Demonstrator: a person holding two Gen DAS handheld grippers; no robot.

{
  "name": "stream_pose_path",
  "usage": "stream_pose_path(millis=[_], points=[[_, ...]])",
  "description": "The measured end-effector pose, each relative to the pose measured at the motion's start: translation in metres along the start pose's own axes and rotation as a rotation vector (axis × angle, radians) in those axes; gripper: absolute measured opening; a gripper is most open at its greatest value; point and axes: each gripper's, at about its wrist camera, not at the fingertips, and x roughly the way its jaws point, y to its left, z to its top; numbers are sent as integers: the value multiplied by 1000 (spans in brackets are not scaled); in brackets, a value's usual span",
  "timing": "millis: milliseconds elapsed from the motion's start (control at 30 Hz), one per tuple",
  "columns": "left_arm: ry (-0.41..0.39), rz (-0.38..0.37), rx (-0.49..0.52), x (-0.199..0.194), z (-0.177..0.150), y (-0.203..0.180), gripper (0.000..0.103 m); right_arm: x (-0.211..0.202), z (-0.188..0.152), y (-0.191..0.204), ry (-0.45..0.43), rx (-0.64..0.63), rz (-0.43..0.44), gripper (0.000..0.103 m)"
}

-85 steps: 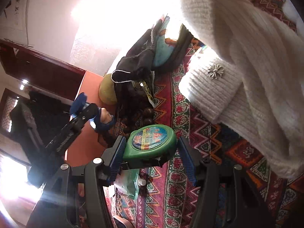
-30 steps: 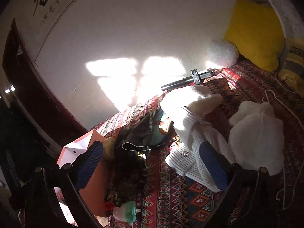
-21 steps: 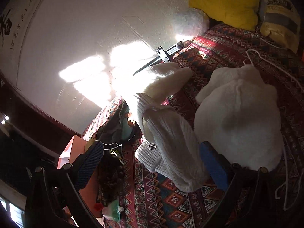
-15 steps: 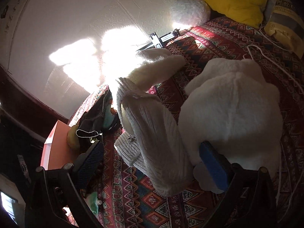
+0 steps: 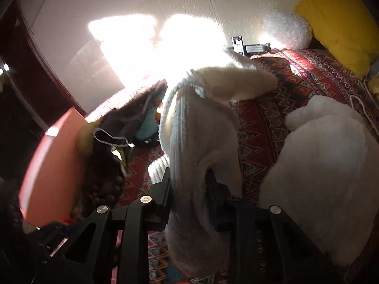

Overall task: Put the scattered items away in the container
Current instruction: 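Grasp the white knit hat with the right tool, then grasp the white plush bear with the left tool while the right tool holds the knit hat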

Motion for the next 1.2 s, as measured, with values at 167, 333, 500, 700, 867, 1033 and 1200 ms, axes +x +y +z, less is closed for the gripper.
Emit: stream_pose_path(millis=[167, 333, 500, 700, 867, 1033, 1200], points=[[-104, -66, 194, -18, 21, -90, 82, -113, 33, -60, -332, 214, 101, 23], [-79, -199, 256, 0, 84, -167, 83, -188, 32, -147, -537, 422, 122, 14], [-19, -123, 300, 41, 130, -204, 84, -188, 36, -201, -493, 534, 37, 14], [111, -338, -5, 82, 141, -138, 84, -121, 21, -232, -201, 738, 12, 101], [90, -524, -258, 85, 123, -72, 84, -87, 29, -206, -46, 565, -9, 101], [105, -569, -395, 96, 110, -36, 85, -76, 24, -190, 2, 448, -22, 10], [85, -575, -368, 109, 121, -48, 86, -163, 21, -204, -453, 593, 114, 10]])
